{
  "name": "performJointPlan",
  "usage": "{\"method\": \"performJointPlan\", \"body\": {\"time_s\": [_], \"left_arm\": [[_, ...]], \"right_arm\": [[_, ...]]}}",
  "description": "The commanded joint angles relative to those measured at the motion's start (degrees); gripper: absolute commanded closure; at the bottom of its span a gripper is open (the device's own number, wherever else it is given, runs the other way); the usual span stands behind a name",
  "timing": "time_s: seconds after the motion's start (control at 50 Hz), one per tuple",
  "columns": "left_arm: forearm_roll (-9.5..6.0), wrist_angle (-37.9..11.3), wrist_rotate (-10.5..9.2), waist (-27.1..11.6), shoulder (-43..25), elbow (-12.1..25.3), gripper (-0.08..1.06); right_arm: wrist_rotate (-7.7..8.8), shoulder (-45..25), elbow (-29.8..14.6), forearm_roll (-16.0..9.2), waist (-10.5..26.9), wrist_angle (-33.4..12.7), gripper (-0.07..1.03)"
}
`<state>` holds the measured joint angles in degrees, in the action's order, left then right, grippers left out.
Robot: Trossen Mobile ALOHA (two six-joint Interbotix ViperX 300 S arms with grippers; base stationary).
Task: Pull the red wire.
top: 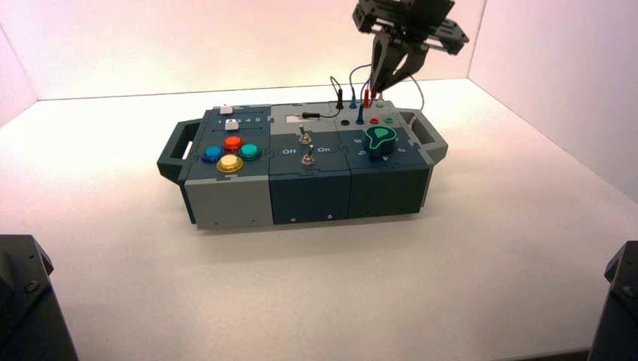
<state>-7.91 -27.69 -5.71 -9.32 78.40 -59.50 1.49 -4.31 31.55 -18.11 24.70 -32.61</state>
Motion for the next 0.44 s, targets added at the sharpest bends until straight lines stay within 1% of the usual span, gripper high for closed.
{"method": "performJointPlan", "body": {"time_s": [0.02, 0.1, 0.3, 0.44], "left_arm": [[0.00, 0.97, 0.18, -0.88, -1.67, 1.67, 1.01], [0.09, 1.32, 0.35, -1.14, -2.02, 1.41, 1.01], [0.00, 3.16, 0.35, -2.46, -2.90, 0.35, 1.01], [0.00, 4.66, 0.35, -2.81, -3.78, 0.09, 1.01]], "right_arm": [[0.26, 3.16, -1.67, 0.00, 0.18, -0.62, 0.88], [0.35, 4.04, -1.41, 0.09, 0.26, -0.26, 0.81], [0.35, 6.77, -0.53, 0.18, 0.44, 1.05, 0.81], [0.62, 8.17, 0.00, 1.23, 0.44, 1.32, 0.81]]}}
